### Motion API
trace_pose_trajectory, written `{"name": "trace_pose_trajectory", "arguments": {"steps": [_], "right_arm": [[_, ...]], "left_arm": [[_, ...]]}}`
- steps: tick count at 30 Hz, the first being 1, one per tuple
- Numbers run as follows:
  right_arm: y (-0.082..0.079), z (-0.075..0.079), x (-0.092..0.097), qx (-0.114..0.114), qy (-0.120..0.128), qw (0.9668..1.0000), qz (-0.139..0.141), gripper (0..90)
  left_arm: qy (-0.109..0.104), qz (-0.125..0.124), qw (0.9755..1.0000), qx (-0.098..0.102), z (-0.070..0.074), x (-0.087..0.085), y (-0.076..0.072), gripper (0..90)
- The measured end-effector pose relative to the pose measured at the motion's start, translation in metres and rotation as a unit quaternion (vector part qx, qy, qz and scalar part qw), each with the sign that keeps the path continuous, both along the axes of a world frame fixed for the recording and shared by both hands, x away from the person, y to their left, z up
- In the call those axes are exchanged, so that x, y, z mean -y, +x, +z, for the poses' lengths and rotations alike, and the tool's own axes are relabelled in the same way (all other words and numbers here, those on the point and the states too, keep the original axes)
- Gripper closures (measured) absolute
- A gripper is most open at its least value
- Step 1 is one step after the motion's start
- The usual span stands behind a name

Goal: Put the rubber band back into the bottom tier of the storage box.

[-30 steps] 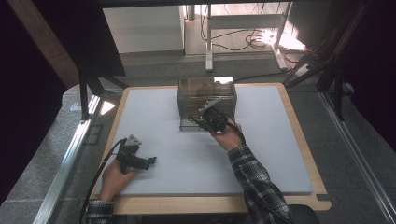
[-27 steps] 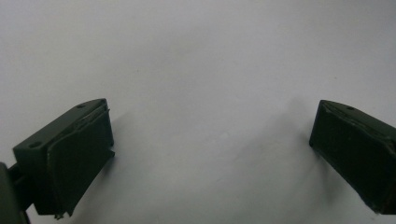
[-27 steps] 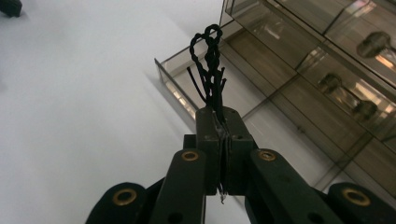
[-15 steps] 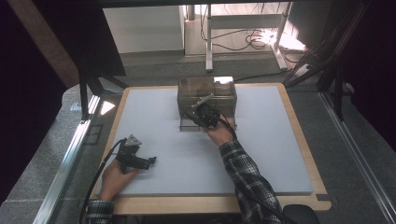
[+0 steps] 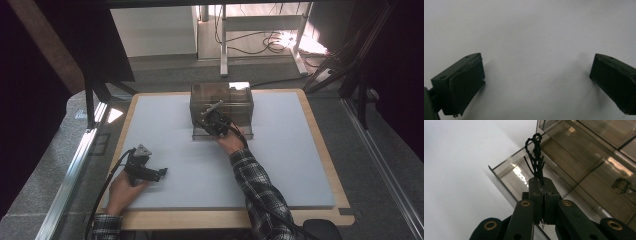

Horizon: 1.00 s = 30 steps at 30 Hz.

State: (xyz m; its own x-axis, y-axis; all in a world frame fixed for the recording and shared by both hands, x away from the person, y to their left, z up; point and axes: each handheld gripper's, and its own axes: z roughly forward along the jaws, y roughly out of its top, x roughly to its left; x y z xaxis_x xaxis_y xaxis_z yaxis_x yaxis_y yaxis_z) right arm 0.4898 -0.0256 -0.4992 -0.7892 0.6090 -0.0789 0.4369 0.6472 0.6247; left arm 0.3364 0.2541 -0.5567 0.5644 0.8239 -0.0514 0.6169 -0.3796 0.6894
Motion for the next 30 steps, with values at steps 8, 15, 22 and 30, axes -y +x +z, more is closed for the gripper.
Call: {"name": "trace_pose_trajectory", "arguments": {"steps": [8, 15, 22, 30], "right_arm": [[0.0017, -0.0022, 0.0015, 0.002, -0.004, 1.0000, -0.005, 79.3], [0.0007, -0.0003, 0.0037, 0.008, -0.001, 0.9999, -0.006, 75.2], [-0.0027, 0.0005, 0.0025, 0.014, -0.004, 0.9999, 0.002, 72.3], [-0.0076, 0.0040, 0.0055, 0.020, 0.003, 0.9998, 0.005, 66.3]], "left_arm": [[0.000, 0.000, 1.0000, 0.000, 0.0000, 0.0000, 0.0000, 0.0], [0.000, 0.000, 1.0000, 0.000, 0.0000, 0.0000, 0.0000, 0.0], [-0.001, 0.000, 1.0000, 0.000, 0.0000, 0.0001, -0.0001, 0.0], [0.000, 0.000, 1.0000, 0.000, 0.0000, 0.0000, 0.0000, 0.0]]}}
